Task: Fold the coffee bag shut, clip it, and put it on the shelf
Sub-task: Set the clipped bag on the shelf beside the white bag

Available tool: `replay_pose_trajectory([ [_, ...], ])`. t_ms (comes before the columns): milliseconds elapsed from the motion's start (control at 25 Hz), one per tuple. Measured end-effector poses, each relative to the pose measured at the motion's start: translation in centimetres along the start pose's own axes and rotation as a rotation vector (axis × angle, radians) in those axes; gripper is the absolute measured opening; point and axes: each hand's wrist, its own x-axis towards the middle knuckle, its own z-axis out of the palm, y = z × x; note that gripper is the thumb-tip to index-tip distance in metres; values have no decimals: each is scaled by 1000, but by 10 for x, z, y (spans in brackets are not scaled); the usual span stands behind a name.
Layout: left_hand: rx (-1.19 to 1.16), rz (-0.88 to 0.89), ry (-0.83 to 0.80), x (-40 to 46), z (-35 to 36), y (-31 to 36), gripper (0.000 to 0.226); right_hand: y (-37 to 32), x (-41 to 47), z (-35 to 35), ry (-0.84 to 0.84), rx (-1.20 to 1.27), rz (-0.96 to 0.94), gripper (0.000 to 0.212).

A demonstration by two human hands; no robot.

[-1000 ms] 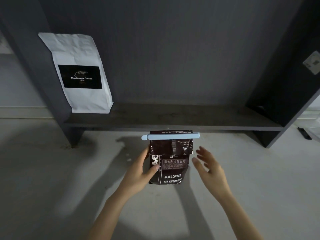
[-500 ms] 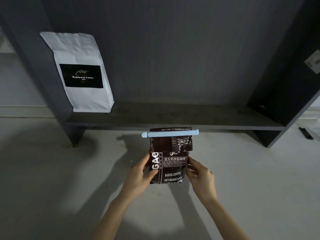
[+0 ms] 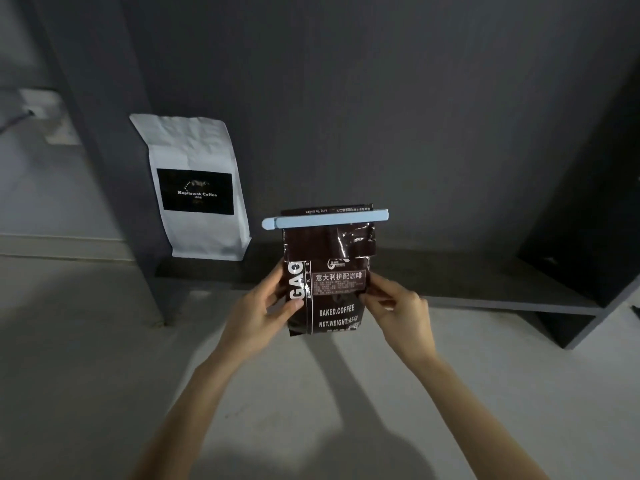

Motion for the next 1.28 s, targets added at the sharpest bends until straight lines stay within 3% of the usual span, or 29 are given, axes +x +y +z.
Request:
replay_pose_trajectory([
  [520,86,59,174,105,-62,-18,64,-33,119,60,-10,-26,-132,34],
  [960,92,-25,244,121,-43,-62,53,0,125,93,-91,-251,-66,42],
  [1280,138,-63,320,116,-33,-42,47,-7,119,80,-246,-193,-70,57],
])
